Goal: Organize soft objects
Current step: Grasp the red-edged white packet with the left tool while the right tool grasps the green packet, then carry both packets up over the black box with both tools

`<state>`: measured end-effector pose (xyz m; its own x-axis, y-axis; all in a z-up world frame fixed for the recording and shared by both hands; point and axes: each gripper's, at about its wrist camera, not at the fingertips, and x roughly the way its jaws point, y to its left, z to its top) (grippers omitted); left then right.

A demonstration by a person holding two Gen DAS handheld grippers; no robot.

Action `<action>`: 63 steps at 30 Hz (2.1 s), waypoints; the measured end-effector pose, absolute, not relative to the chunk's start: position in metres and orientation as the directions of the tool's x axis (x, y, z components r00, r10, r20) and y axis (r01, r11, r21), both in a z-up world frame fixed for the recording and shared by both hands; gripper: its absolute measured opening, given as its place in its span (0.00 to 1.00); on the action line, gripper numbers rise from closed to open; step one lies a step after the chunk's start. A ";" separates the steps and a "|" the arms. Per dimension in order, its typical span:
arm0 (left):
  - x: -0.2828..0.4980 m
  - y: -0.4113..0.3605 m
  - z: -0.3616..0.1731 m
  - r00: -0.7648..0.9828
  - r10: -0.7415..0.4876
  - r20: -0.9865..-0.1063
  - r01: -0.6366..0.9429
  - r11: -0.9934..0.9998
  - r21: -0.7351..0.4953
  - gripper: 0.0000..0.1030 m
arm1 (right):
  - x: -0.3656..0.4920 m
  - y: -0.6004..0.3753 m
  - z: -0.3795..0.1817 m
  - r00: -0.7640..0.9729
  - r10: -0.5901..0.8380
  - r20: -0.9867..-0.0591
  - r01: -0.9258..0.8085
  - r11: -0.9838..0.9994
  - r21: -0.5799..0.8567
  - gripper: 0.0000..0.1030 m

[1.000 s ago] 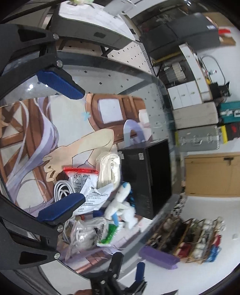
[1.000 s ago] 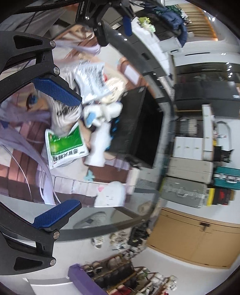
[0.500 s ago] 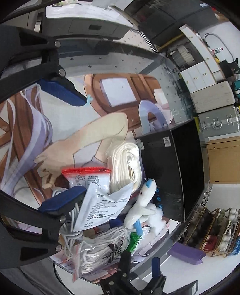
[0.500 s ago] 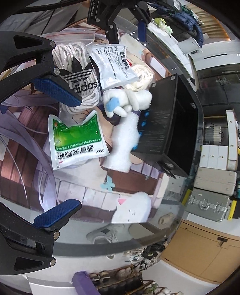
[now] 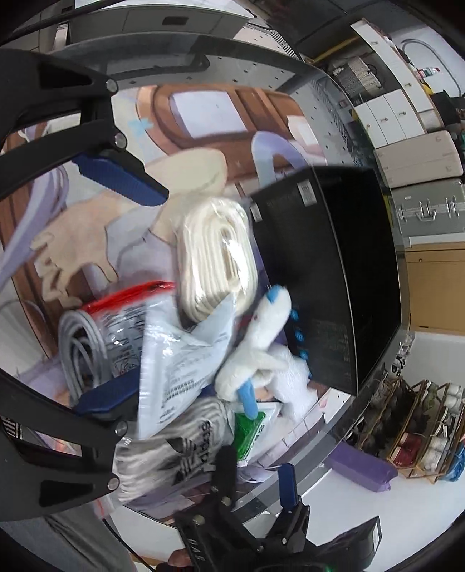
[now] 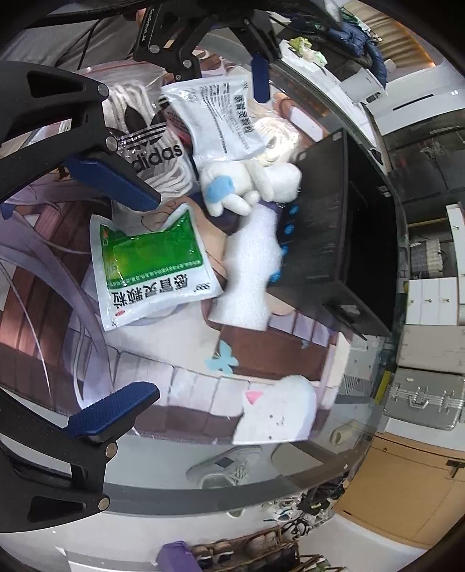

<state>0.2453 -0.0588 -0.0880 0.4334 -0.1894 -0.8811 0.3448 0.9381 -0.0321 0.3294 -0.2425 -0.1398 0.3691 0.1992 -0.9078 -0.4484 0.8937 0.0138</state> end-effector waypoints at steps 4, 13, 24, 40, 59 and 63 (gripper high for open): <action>0.246 -0.064 -0.087 0.433 -0.190 -0.881 0.353 0.935 -0.028 0.88 | 0.330 -0.242 -0.140 0.359 0.221 -0.907 -0.459 0.888 0.035 0.88; 0.239 -0.038 -0.084 0.450 -0.159 -0.879 0.309 0.951 -0.013 0.88 | 0.329 -0.243 -0.145 0.332 0.252 -0.909 -0.458 0.885 0.078 0.84; 0.235 -0.075 -0.091 0.408 -0.232 -0.883 0.356 0.931 -0.079 0.88 | 0.332 -0.254 -0.140 0.370 0.208 -0.906 -0.422 0.906 0.036 0.83; 0.236 -0.058 -0.104 0.392 -0.167 -0.905 0.320 0.947 -0.036 0.86 | 0.316 -0.236 -0.144 0.315 0.275 -0.908 -0.494 0.865 0.090 0.83; 0.215 -0.028 -0.083 0.463 -0.143 -0.875 0.326 0.945 0.018 0.52 | 0.326 -0.234 -0.153 0.377 0.196 -0.905 -0.478 0.878 -0.009 0.50; 0.211 -0.024 -0.072 0.483 -0.162 -0.860 0.319 0.948 0.000 0.52 | 0.321 -0.229 -0.149 0.383 0.178 -0.906 -0.493 0.869 -0.038 0.35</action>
